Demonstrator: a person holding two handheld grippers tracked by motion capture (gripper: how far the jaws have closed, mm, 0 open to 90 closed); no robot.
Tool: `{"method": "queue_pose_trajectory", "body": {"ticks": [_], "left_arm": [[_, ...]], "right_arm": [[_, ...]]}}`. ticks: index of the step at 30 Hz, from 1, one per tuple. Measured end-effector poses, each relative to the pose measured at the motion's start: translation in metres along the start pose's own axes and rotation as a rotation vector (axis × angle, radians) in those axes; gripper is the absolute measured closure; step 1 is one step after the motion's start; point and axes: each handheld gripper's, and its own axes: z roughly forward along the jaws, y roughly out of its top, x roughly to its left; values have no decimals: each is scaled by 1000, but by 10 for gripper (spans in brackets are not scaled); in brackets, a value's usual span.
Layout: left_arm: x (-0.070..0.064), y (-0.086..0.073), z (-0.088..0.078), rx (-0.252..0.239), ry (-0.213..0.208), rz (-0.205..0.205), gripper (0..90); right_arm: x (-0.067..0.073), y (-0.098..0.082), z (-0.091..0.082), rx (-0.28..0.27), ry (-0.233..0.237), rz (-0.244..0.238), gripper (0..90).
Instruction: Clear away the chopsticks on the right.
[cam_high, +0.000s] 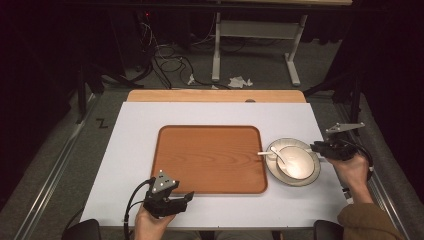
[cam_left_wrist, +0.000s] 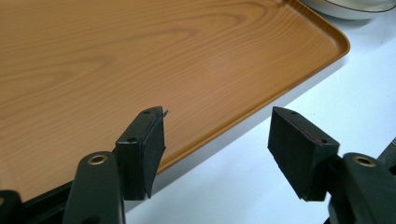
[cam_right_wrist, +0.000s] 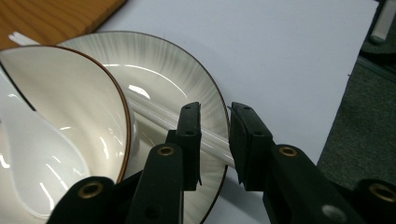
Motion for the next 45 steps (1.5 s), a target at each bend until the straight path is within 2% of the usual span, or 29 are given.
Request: {"method": "queue_pose_trajectory", "body": {"ticks": [9, 14, 20, 24, 31, 34, 37, 45], "left_arm": [[1, -5, -4, 4, 17, -18, 364], [2, -5, -4, 2, 18, -26, 364], [1, -6, -4, 4, 17, -27, 364], [2, -6, -4, 5, 15, -27, 364], [2, -5, -2, 8, 17, -26, 364], [1, -5, -1, 15, 13, -21, 363], [1, -4, 0, 13, 15, -17, 364], [0, -4, -2, 8, 16, -10, 364]], "right_arm": [[-4, 12, 19, 104, 47, -62, 719], [-4, 17, 24, 125, 70, -62, 719], [0, 23, 31, 144, 95, -67, 723], [-2, 25, 32, 156, 110, -68, 747], [-3, 22, 30, 176, 105, -79, 744], [-1, 24, 32, 179, 118, -90, 754], [2, 26, 34, 184, 116, -119, 768], [3, 25, 35, 191, 111, -127, 770]]}}
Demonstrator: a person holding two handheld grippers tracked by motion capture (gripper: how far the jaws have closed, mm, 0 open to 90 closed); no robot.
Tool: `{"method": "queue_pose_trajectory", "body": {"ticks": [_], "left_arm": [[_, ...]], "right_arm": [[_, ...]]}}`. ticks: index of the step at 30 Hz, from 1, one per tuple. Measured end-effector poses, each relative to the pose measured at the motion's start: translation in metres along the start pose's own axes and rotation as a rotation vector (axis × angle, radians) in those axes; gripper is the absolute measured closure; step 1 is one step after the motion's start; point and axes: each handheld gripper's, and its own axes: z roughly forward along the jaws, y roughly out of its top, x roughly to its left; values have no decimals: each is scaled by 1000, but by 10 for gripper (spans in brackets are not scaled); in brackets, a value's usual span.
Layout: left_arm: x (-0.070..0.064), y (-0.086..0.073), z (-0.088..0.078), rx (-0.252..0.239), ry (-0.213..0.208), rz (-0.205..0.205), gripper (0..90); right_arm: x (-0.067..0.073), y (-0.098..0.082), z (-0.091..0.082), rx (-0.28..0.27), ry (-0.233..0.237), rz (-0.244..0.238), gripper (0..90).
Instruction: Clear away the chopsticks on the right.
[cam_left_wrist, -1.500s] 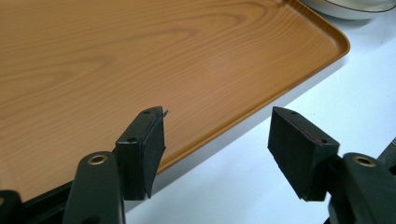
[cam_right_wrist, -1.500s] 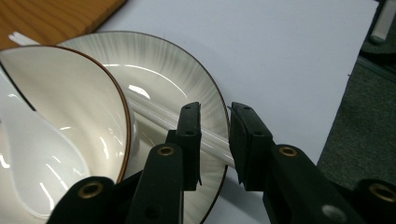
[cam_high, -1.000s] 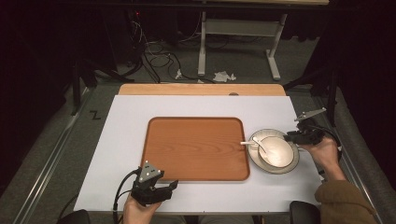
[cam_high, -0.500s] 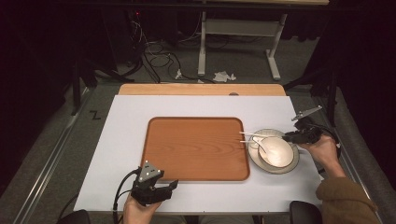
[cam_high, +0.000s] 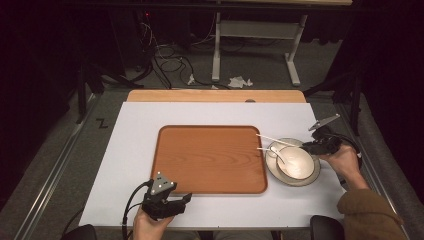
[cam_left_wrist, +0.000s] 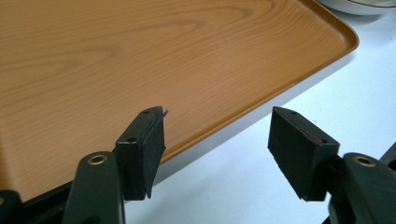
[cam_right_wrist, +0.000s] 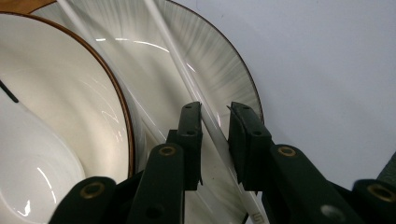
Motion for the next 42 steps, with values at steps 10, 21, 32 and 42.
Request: {"method": "queue_pose_trajectory", "body": {"ticks": [10, 21, 32, 42], "left_arm": [[0, 1, 0, -6, -1, 1, 364], [-2, 5, 6, 4, -35, 22, 364], [-5, 18, 21, 14, -103, 71, 362], [-9, 33, 36, 27, -173, 124, 362]], "right_arm": [[0, -4, 2, -24, -83, -52, 851], [7, -13, -23, -115, -117, -21, 854], [49, -19, -71, -249, -123, 24, 854], [103, -17, -84, -295, -84, 8, 854]]}}
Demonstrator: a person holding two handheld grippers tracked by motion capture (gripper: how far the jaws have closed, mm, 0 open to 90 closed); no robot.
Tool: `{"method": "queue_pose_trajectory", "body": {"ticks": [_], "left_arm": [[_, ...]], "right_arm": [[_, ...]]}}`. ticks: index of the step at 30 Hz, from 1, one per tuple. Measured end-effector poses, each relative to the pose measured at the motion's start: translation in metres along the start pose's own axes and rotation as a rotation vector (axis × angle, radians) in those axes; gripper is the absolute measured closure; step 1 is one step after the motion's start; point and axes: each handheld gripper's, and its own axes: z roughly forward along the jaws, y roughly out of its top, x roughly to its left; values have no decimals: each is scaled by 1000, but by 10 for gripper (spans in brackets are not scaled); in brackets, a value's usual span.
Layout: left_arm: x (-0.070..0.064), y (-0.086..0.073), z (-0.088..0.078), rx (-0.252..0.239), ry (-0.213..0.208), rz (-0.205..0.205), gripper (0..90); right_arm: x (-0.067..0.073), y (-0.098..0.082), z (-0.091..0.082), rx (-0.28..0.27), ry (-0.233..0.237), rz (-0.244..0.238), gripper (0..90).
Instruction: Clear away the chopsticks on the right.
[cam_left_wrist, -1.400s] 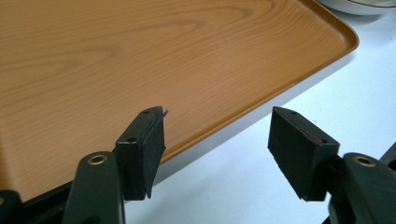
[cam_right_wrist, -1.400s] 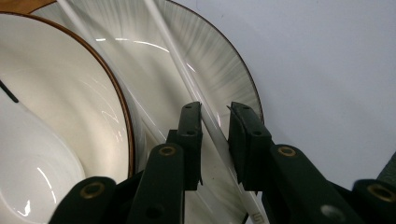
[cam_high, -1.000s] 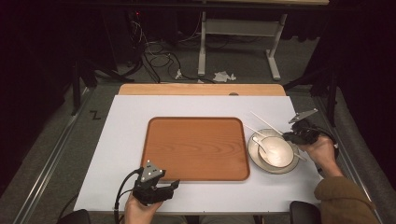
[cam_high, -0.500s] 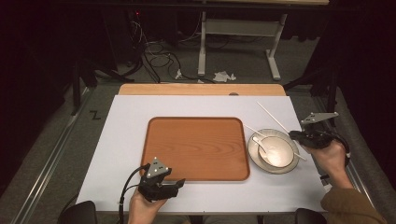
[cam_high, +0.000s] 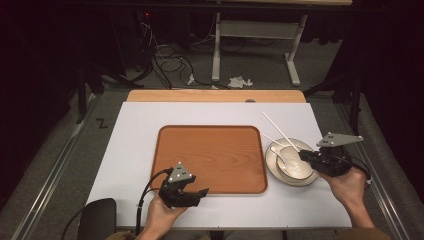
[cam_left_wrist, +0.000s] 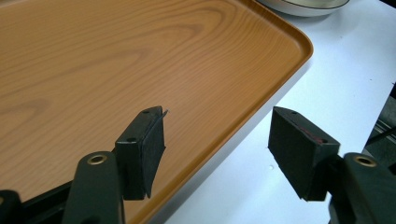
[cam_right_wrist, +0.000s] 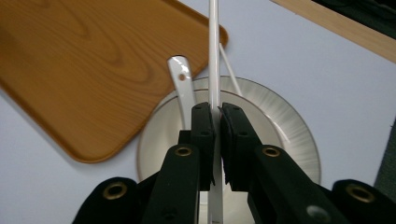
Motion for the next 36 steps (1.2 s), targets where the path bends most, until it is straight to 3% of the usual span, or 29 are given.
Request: {"method": "queue_pose_trajectory", "body": {"ticks": [10, 21, 28, 36], "left_arm": [[-1, 6, 6, 9, -34, 27, 361], [-1, 6, 7, 15, -31, 28, 361], [-2, 4, 5, 13, -24, 22, 360], [-1, -3, -3, 6, 12, -4, 360]], "right_arm": [[46, 1, 7, 12, 50, 0, 853], [85, 9, 51, 48, 145, 6, 852], [95, 10, 80, 109, 147, -5, 852], [98, 16, 112, 167, 138, -29, 851]]}}
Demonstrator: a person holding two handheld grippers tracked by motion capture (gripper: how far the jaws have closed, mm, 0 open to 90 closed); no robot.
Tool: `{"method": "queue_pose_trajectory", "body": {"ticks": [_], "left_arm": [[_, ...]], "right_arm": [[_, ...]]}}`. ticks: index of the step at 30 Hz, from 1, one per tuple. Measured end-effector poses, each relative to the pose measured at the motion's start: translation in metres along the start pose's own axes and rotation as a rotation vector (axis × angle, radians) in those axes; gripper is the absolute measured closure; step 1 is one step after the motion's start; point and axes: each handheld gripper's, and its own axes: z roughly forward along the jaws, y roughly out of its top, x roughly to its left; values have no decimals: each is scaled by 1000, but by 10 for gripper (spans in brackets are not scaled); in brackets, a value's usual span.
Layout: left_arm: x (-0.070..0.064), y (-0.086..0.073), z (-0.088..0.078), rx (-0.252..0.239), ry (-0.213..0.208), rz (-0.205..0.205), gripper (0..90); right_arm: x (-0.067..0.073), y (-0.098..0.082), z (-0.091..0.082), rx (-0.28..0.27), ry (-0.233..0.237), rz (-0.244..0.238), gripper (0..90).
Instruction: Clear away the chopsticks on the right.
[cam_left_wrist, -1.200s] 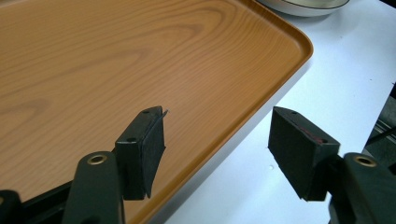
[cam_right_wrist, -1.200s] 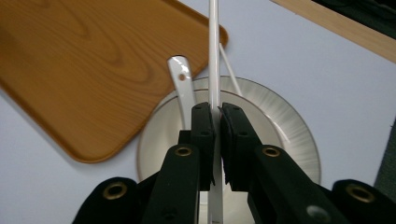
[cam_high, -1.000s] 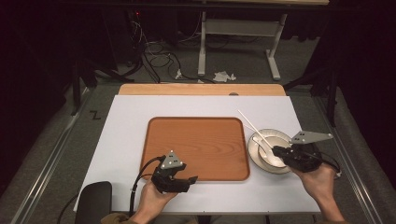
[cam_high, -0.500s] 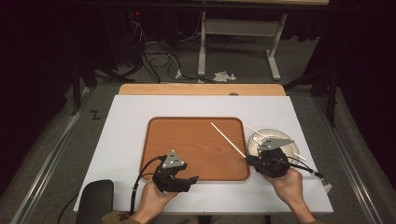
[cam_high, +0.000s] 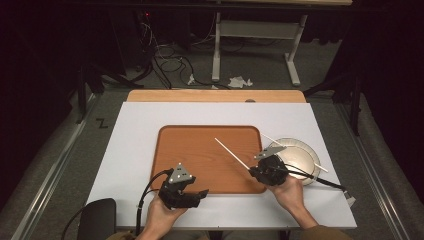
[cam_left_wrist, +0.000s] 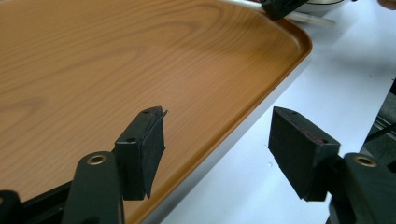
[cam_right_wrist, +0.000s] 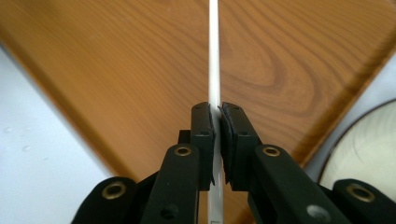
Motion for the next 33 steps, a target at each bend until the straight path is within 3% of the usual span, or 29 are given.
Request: {"method": "queue_pose_trajectory", "body": {"ticks": [10, 15, 20, 24, 26, 33], "left_arm": [[3, -14, -20, -26, 77, -64, 360], [3, -20, -26, -32, 106, -87, 360], [3, -22, -29, -37, 115, -98, 360], [2, -22, -28, -32, 113, -91, 360], [2, -22, -27, -27, 110, -89, 359], [2, -21, -26, -20, 103, -86, 359]], "right_arm": [[-4, 15, 23, 37, -11, -44, 849], [-6, 19, 37, 95, -24, -71, 839], [-9, 21, 38, 101, -40, -53, 823], [-13, 21, 37, 121, -134, -23, 825], [-14, 20, 37, 116, -151, -19, 824], [-14, 20, 37, 114, -161, -26, 782]]}}
